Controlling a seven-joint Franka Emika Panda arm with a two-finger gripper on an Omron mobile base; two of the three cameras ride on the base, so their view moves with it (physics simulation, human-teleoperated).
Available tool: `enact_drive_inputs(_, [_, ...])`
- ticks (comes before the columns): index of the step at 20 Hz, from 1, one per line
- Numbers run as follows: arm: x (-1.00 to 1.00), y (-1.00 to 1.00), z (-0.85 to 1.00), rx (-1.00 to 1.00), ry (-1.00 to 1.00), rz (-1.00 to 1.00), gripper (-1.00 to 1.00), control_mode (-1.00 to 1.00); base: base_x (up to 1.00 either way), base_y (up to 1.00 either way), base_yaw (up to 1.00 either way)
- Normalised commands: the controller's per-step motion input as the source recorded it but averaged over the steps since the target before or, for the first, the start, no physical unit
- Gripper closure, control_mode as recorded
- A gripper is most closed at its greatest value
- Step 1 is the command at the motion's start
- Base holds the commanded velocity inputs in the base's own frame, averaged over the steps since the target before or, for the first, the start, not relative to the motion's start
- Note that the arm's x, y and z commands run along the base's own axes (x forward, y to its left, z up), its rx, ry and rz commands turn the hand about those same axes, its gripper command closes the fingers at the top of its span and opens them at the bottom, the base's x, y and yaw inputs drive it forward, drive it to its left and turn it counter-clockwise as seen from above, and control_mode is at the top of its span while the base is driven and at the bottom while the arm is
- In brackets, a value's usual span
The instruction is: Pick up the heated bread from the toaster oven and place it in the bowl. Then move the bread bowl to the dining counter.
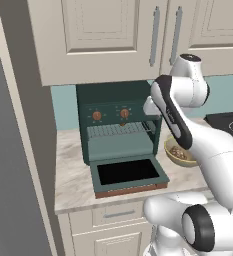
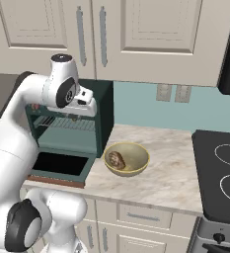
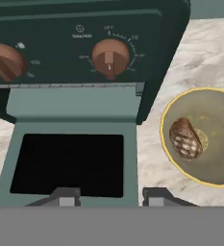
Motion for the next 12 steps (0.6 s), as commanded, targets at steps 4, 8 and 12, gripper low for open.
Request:
enact_drive_inputs(4, [-0.25, 0.07, 0.00, -0.03, -0.09, 0.01, -1.00, -1.00, 0.00, 0.00, 0.00])
enact_drive_inputs(8, [-0.62, 0.44, -0.29, -0.03, -0.23, 0.01, -1.00, -1.00, 0.00, 0.00, 0.00])
enact_drive_inputs(12, [-0.33, 0.49, -0.76, 0.00, -0.25, 0.00, -1.00, -1.00, 0.00, 0.00, 0.00])
